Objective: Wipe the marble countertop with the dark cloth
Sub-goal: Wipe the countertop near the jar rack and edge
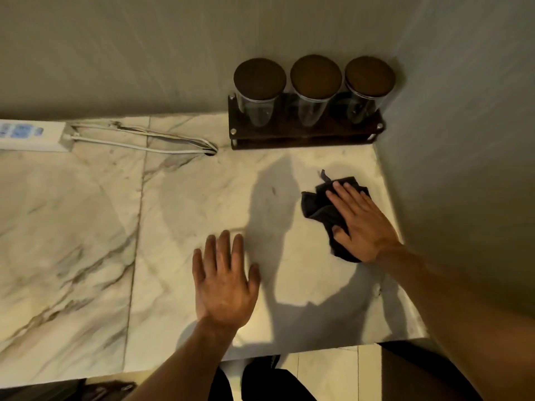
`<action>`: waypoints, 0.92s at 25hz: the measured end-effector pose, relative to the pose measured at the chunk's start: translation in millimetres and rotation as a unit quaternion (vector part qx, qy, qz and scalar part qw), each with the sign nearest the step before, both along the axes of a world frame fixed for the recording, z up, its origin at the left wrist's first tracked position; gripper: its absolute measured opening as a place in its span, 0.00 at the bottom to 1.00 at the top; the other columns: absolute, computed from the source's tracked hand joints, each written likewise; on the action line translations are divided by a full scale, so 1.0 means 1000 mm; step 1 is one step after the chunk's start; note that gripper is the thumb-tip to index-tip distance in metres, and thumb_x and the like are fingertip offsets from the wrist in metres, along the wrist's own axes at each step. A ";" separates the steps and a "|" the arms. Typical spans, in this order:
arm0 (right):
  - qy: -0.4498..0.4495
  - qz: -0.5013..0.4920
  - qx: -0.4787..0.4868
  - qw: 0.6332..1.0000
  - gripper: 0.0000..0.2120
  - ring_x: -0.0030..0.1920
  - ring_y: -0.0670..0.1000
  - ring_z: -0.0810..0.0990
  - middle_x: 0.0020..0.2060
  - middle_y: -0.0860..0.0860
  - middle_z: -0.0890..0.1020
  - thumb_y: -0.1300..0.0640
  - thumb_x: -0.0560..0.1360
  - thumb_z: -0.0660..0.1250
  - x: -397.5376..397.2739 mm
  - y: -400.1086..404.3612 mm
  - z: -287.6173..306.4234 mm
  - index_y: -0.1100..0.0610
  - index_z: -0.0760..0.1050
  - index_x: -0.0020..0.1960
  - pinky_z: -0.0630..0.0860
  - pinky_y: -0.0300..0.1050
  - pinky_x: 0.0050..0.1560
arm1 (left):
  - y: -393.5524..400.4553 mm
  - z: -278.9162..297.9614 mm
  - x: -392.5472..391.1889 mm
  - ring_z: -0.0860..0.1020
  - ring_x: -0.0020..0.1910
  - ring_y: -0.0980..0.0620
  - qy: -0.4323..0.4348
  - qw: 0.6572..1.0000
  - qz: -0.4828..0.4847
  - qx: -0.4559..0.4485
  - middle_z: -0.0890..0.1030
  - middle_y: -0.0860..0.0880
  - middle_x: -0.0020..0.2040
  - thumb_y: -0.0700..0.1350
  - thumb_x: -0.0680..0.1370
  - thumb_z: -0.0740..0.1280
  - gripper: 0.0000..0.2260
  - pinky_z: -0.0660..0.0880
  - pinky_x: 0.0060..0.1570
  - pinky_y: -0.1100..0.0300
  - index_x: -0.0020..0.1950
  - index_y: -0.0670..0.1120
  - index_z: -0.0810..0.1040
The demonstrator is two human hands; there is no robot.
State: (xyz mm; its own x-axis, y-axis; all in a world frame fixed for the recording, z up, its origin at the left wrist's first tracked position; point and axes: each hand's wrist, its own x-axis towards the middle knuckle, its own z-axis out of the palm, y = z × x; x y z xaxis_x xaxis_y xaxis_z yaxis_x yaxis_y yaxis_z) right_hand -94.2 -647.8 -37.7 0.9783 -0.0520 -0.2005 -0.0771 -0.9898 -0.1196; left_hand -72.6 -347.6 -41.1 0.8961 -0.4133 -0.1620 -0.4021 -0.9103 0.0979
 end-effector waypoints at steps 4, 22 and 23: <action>-0.001 -0.043 0.002 0.999 0.36 0.76 0.51 0.43 0.78 0.51 0.47 0.41 0.72 0.46 0.035 -0.012 -0.001 0.52 0.47 0.78 0.43 0.50 0.75 | 0.000 -0.001 0.001 0.59 0.73 0.38 0.002 1.000 0.011 0.009 0.66 0.40 0.74 0.59 0.78 0.49 0.29 0.54 0.70 0.38 0.74 0.44 0.64; -0.080 -0.340 0.042 0.936 0.34 0.76 0.59 0.46 0.77 0.61 0.51 0.47 0.74 0.48 0.061 0.010 -0.008 0.62 0.49 0.76 0.43 0.55 0.74 | 0.001 -0.003 0.003 0.59 0.73 0.37 0.001 1.000 0.009 -0.002 0.66 0.41 0.73 0.57 0.77 0.55 0.29 0.55 0.70 0.38 0.75 0.45 0.62; -0.085 -0.342 0.040 0.935 0.35 0.76 0.59 0.47 0.76 0.61 0.51 0.47 0.74 0.48 0.057 0.013 -0.009 0.62 0.49 0.76 0.43 0.55 0.74 | 0.000 -0.003 0.003 0.59 0.73 0.37 0.001 1.000 0.010 -0.003 0.67 0.40 0.73 0.57 0.77 0.55 0.29 0.55 0.70 0.38 0.75 0.44 0.62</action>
